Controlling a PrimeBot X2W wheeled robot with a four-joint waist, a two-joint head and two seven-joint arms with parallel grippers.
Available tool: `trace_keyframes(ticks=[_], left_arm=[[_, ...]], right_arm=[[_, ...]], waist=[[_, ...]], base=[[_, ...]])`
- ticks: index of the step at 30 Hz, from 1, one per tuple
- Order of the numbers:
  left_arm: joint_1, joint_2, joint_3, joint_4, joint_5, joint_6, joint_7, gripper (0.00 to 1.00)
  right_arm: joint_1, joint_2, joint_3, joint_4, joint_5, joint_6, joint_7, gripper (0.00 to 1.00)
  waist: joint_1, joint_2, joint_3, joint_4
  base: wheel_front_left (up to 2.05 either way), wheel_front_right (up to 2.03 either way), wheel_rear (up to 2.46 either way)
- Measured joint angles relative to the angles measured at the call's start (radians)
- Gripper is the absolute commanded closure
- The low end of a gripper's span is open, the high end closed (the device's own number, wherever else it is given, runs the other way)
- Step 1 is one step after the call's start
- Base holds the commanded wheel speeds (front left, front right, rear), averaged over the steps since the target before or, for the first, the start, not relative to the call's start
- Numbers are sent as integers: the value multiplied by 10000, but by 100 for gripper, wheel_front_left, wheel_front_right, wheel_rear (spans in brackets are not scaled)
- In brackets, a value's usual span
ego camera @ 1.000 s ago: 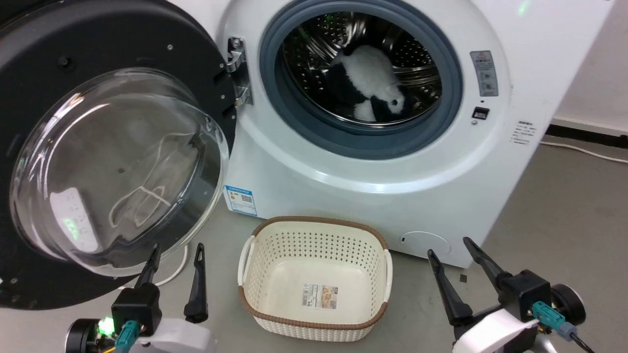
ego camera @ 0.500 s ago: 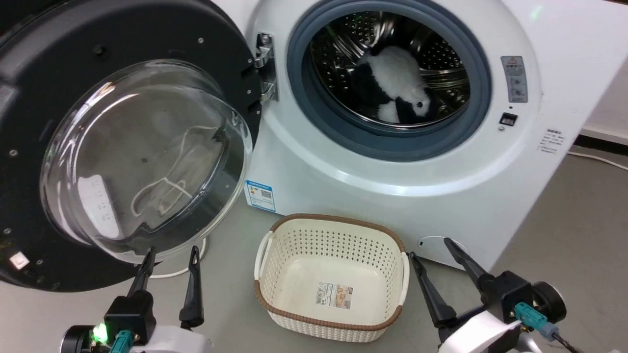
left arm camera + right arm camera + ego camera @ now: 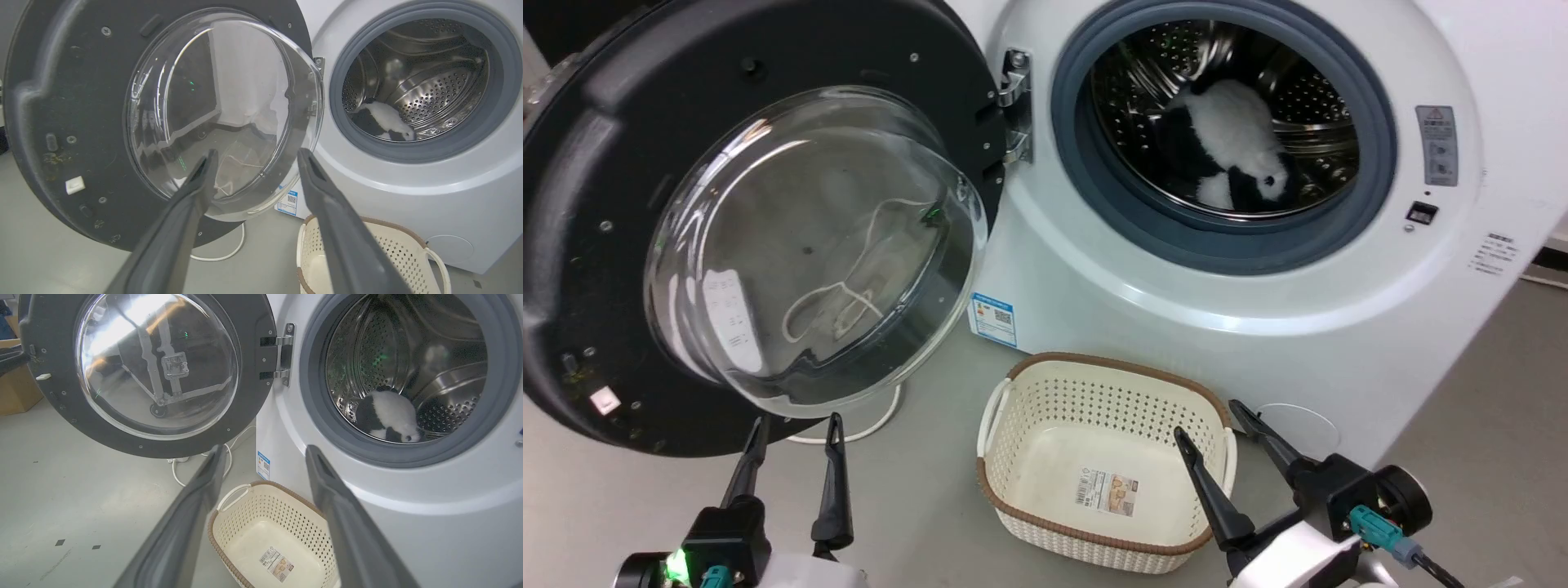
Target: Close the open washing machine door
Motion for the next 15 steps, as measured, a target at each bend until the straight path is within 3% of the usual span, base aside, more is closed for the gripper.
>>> trace_keyframes(ticks=[15], left_arm=[[194, -4, 73, -151, 0, 0, -284, 0]], right_arm=[[-111, 4, 441, 389, 153, 0, -280, 0]], waist=[[0, 0, -1, 622]], base=[[0, 0, 0]])
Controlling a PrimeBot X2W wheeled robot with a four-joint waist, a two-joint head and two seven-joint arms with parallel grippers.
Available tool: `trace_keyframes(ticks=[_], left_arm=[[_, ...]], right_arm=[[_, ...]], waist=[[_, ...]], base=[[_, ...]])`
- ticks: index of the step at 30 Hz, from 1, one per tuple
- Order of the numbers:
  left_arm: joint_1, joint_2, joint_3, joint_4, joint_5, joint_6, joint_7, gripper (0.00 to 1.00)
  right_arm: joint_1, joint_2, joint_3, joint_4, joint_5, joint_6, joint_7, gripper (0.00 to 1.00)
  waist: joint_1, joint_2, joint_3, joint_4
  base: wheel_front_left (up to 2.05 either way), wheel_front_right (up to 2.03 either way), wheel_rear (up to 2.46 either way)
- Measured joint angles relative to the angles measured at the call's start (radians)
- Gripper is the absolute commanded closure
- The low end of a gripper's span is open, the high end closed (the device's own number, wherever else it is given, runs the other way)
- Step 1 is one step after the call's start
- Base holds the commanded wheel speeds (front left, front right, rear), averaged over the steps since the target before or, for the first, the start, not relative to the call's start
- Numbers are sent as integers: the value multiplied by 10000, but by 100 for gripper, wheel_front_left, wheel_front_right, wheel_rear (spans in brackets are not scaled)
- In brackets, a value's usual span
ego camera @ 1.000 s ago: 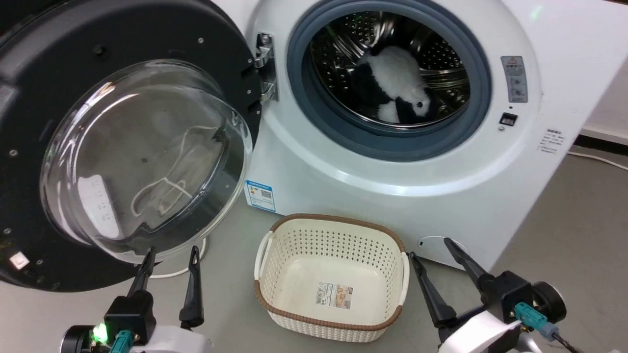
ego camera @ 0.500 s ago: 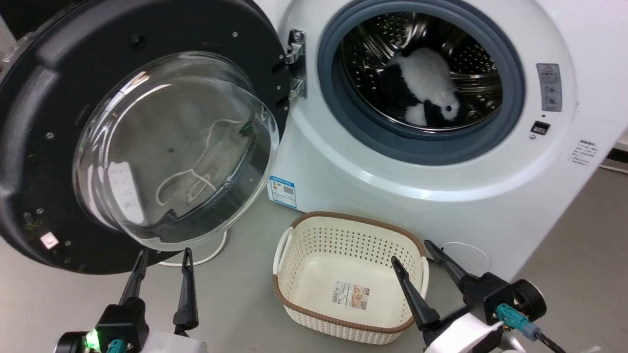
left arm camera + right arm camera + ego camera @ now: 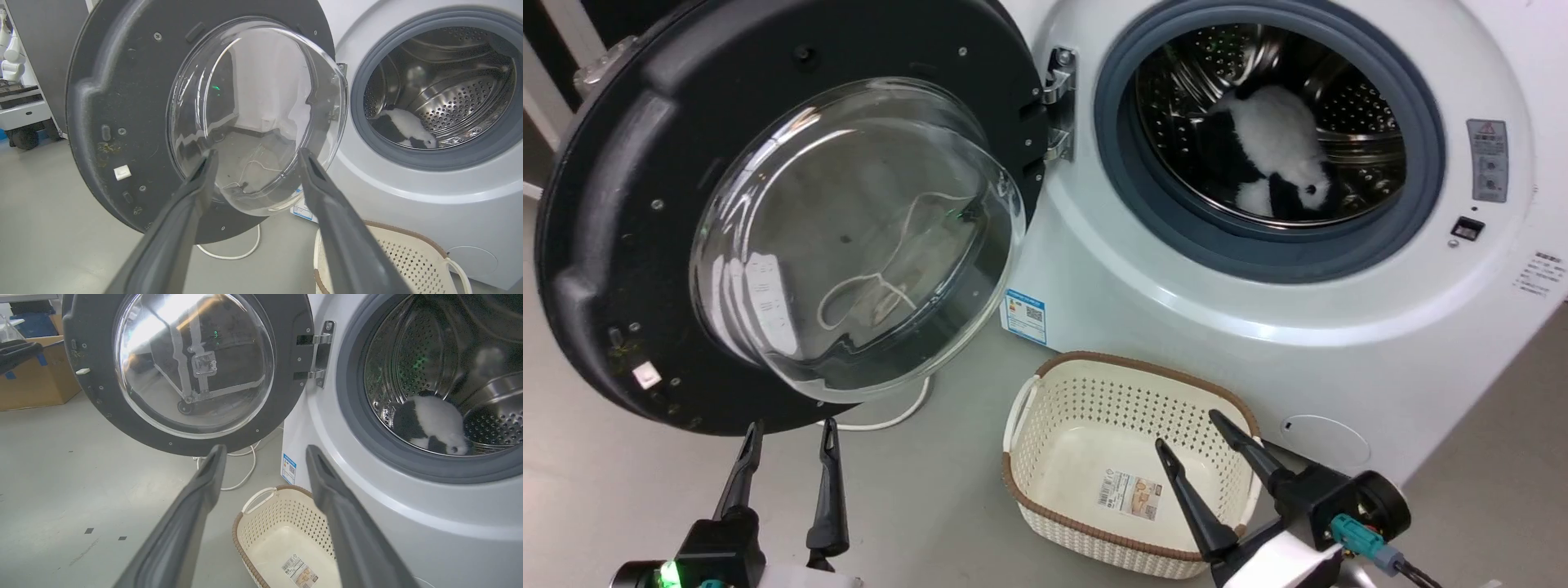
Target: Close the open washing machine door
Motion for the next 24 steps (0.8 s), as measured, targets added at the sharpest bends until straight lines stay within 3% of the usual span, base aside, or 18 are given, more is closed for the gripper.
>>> trace_keyframes(ticks=[3, 4, 5, 6, 14, 18, 24], left_arm=[[14, 0, 21, 0, -15, -2, -88, 0], [24, 0, 25, 0, -15, -6, -90, 73], [37, 0, 19, 2, -25, -46, -113, 73], [49, -2, 17, 4, -81, -109, -140, 100], [31, -10, 382, -667, -1041, -161, -332, 100], [-414, -15, 1273, -1338, -1860, -180, -407, 100], [-2058, 364, 3072, -1164, -3668, -773, -525, 100]], right_arm=[[-3, 0, 92, 71, 0, 0, -81, 0], [-4, 0, 121, 92, 2, 0, -84, 0], [-6, 0, 140, 111, 6, 0, -102, 0], [-6, 2, 155, 136, 23, 0, -128, 0], [-4, 4, 190, 318, 100, 0, -297, 0], [-3, 8, 134, 353, 33, 0, -391, 0], [-2, 12, 29, 431, -203, 0, -514, 0]], waist=[[0, 0, -14, 116], [0, 0, -17, 156], [0, 0, -18, 196], [0, 0, -17, 237], [-1, 0, 81, 609], [2, 0, 347, 766], [1, 0, 692, 1041]], base=[[0, 0, 0], [0, 0, 0], [0, 0, 0], [0, 0, 0], [0, 0, 0], [0, 0, 0], [0, 0, 0]])
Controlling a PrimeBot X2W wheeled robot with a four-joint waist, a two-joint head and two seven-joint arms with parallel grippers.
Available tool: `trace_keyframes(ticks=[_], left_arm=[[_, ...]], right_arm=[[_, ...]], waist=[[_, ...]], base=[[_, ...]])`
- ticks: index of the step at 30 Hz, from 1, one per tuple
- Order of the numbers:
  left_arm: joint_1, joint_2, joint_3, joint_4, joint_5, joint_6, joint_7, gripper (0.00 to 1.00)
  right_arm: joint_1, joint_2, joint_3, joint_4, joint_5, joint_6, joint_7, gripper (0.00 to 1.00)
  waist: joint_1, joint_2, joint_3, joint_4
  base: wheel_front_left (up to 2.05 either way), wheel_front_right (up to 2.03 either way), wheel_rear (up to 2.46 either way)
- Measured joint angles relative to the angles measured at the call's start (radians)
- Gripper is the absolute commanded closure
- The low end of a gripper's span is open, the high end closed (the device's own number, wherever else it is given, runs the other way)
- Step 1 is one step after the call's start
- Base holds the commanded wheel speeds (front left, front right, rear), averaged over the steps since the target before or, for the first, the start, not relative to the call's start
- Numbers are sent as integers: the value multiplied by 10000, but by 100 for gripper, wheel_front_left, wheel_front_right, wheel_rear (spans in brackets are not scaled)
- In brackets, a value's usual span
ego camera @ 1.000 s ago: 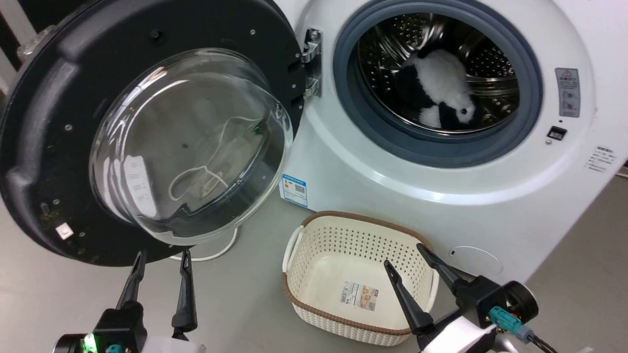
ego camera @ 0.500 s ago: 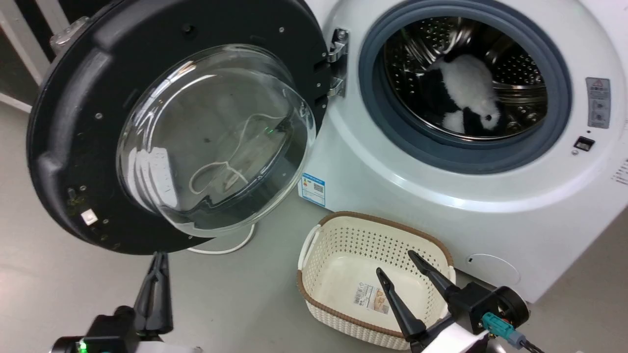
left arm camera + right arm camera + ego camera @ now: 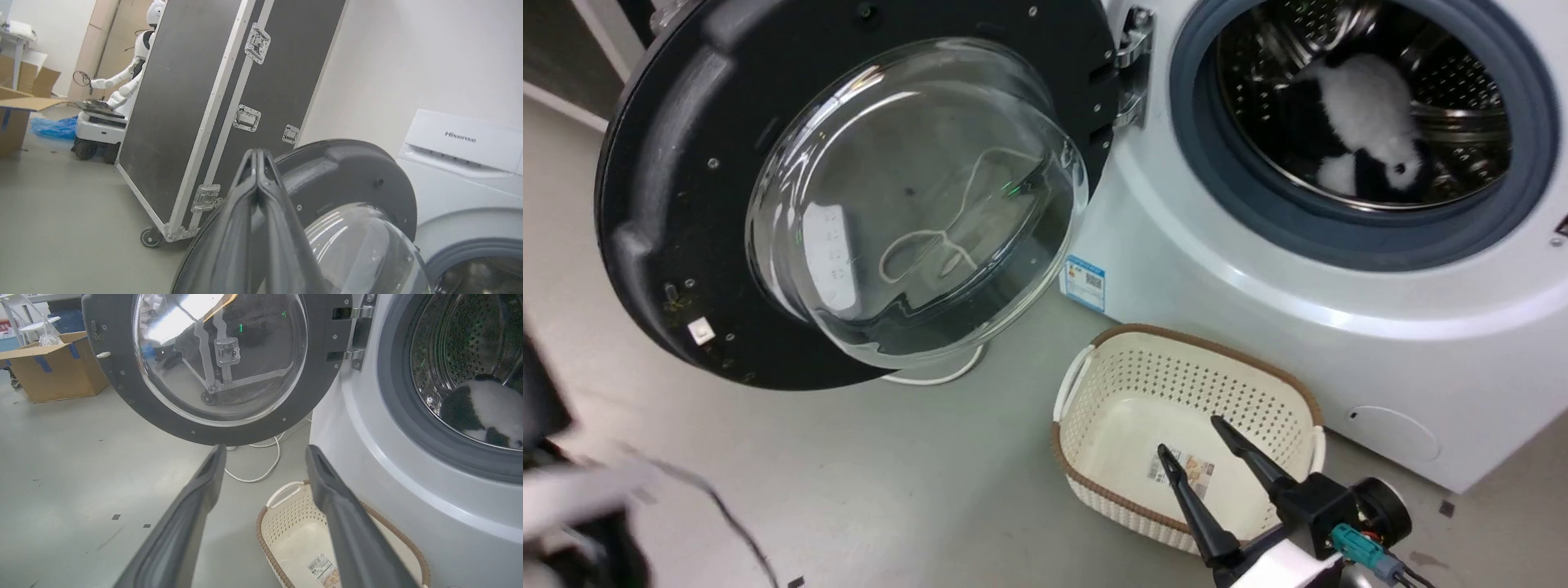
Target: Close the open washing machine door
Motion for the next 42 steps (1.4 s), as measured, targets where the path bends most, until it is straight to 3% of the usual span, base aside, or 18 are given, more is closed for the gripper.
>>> trace_keyframes(ticks=[3, 8, 12, 16, 23, 28, 36, 42], left_arm=[[-1394, 280, 1011, 1223, -2102, 71, 665, 100], [-3339, 2034, 2230, 3521, -3939, 234, 2205, 100], [-4460, 3166, 2255, 5055, -4103, 280, 2778, 100], [-5550, 3622, 2272, 6610, -4817, 431, 3889, 100], [-6572, 4056, 2288, 9108, -5841, 796, 5958, 100], [-6697, 4303, 2169, 10130, -6399, 589, 7680, 100], [-6593, 4349, 2044, 10086, -7336, -244, 9800, 100], [-5759, 3680, 1937, 9120, -8243, -380, 11448, 100]], right_arm=[[-3, 2, -130, 2, -107, 0, -63, 0], [-160, 17, -54, 10, -169, 4, -169, 0], [-266, 12, 6, 44, -184, 2, -171, 0], [-266, 17, -50, 102, -290, 2, -171, 0], [-466, 17, -31, 201, -353, 2, -171, 0], [-535, 17, 29, 221, -347, 2, -171, 0], [-524, 17, -73, 309, -328, 2, -171, 0], [-426, 15, -199, 314, -119, 2, -171, 0]], waist=[[0, -1, 169, 140], [-1, -1, 463, 42], [-1, 0, 655, -293], [0, 0, 856, -533], [0, 0, 1080, -862], [-1, 0, 1112, -1025], [-1, 0, 946, -974], [-2, 0, 489, -884]], base=[[0, 0, 0], [0, 0, 0], [0, 0, 0], [0, 0, 0], [0, 0, 0], [0, 0, 0], [0, 0, 0], [0, 0, 0]])
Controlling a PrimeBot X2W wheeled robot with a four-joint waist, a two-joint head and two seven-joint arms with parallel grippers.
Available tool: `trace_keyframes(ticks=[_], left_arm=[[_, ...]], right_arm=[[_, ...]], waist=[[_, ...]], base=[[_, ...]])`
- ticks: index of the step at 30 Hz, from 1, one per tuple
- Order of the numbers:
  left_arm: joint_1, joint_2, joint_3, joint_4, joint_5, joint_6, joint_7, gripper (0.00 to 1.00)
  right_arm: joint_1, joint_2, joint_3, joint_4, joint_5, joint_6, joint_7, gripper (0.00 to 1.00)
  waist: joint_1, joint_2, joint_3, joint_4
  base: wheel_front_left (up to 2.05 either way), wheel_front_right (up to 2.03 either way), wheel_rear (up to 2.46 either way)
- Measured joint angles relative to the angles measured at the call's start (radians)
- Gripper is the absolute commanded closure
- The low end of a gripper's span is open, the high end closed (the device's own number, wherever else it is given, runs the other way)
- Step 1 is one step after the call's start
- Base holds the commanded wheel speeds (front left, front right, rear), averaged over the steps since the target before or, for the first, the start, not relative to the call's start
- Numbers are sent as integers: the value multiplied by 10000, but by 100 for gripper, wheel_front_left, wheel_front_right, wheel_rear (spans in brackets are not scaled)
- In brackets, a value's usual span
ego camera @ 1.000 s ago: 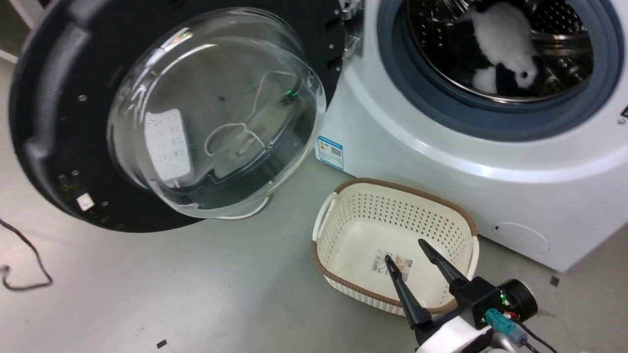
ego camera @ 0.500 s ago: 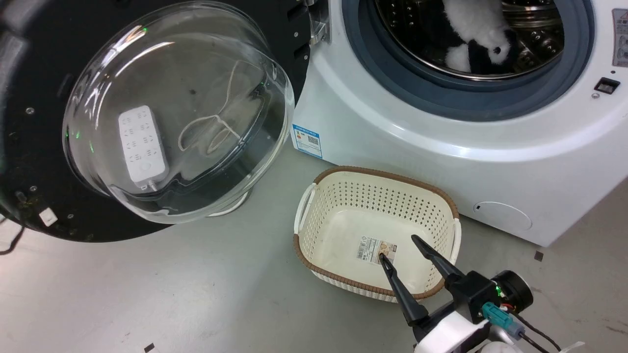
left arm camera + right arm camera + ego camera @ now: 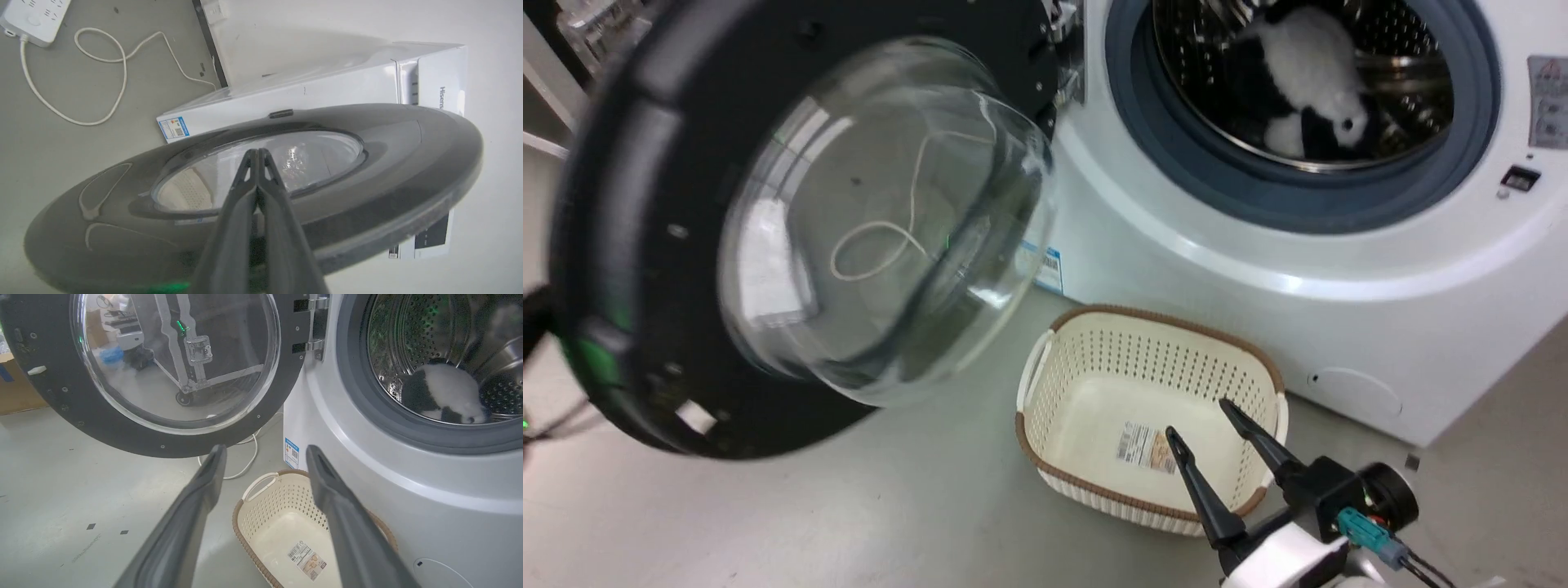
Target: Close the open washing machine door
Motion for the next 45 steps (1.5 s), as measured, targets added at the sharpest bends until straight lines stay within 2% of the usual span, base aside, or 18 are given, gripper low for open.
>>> trace_keyframes(ticks=[8, 13, 15, 17, 20, 25, 29, 36, 45], left_arm=[[2357, -1818, -274, -2815, -1078, -44, 1728, 100], [4352, -3528, -976, -5014, -1342, 535, 2493, 100], [5088, -3881, -1459, -5666, -1463, 807, 2727, 100], [5799, -4006, -2015, -6263, -1536, 1001, 2777, 100], [6575, -4006, -2857, -6867, -2207, 1246, 2418, 100], [7147, -4010, -4673, -7204, -3662, 1221, 690, 100], [7150, -4023, -5883, -7101, -4284, 857, -518, 100], [5909, -4025, -7327, -6452, -5242, 351, -2405, 100], [3532, -4034, -8123, -5492, -5873, 56, -4719, 100]], right_arm=[[423, 2, -355, -151, 464, 0, -2, 0], [703, 2, -790, -207, 499, 0, -2, 0], [825, 2, -997, -217, 499, 0, 0, 0], [902, 2, -1139, -203, 497, 0, 0, 0], [896, 4, -1243, -226, 489, 0, 0, 0], [846, 4, -1248, -249, 454, 0, 0, 0], [723, 4, -1200, -265, 268, 0, 2, 0], [374, 8, -1329, -405, -31, 0, 52, 0], [11, 6, -1436, -533, 253, 0, 42, 0]], waist=[[-1, 0, -844, 86], [-1, 1, -1267, 85], [-1, 0, -1399, 75], [-2, 0, -1494, 10], [-1, 1, -1530, -221], [0, 0, -1434, -813], [0, 1, -1217, -1434], [2, 1, -545, -2772], [3, 1, 501, -4819]], base=[[0, 0, 0], [0, 0, 0], [0, 0, 0], [0, 0, 0], [0, 0, 0], [0, 0, 0], [0, 0, 0], [0, 0, 0], [0, 0, 0]])
